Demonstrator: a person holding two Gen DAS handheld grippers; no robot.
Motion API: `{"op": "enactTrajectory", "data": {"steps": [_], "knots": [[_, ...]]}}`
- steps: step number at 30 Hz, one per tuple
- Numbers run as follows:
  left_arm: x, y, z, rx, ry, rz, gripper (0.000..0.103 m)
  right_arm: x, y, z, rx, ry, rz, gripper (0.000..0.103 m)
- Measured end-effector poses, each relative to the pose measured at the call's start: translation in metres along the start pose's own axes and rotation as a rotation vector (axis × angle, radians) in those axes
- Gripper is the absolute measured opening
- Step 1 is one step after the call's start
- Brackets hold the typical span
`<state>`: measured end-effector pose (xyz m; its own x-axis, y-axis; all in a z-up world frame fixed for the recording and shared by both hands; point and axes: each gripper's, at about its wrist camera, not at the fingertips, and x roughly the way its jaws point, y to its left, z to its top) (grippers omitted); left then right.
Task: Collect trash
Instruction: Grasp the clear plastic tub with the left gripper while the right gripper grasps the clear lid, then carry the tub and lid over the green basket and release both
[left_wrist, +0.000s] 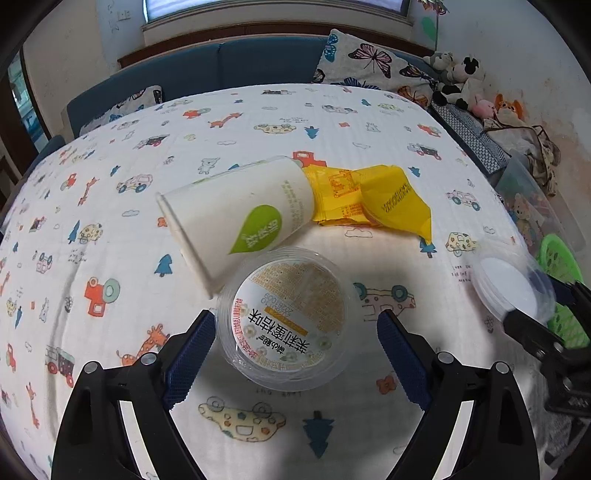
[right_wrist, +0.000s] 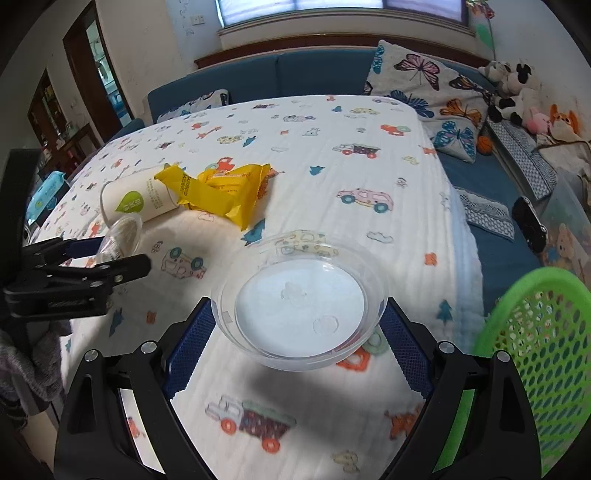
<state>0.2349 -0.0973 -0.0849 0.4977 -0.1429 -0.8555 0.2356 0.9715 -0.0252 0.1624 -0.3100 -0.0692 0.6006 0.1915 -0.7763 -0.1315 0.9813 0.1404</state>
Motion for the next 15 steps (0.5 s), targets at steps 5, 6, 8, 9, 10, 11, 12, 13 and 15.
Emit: {"op": "enactTrajectory", "data": {"steps": [5,6,8,9,10,11,12,13,15], "knots": [[-0.001,-0.001,0.001,-0.02,-0.005,-0.002,0.079,-0.013,-0.003,-0.008,0.011,-0.011,-0.001,0.089],[-0.002,0.0,0.001,-0.023,-0.006,-0.001,0.075,-0.015,-0.004,-0.009,0.013,-0.013,-0.001,0.089],[-0.003,0.001,0.0,-0.029,-0.012,-0.004,0.067,-0.021,-0.006,-0.013,0.02,-0.02,-0.004,0.089],[-0.004,0.001,-0.001,-0.032,-0.011,-0.008,0.067,-0.024,-0.006,-0.014,0.023,-0.023,-0.004,0.089],[-0.005,0.003,-0.002,-0.04,-0.012,-0.014,0.066,-0.027,-0.007,-0.016,0.025,-0.027,-0.006,0.089],[-0.006,0.003,-0.003,-0.045,-0.013,-0.019,0.066,-0.029,-0.007,-0.017,0.027,-0.029,-0.007,0.089],[-0.009,0.003,-0.005,-0.046,-0.016,-0.023,0.066,-0.031,-0.007,-0.018,0.029,-0.031,-0.007,0.089],[-0.011,0.003,-0.006,-0.044,-0.02,-0.026,0.066,-0.034,-0.008,-0.02,0.031,-0.033,-0.009,0.088],[-0.018,0.0,-0.01,-0.033,-0.03,-0.032,0.066,-0.039,-0.009,-0.023,0.034,-0.04,-0.014,0.088]]}}
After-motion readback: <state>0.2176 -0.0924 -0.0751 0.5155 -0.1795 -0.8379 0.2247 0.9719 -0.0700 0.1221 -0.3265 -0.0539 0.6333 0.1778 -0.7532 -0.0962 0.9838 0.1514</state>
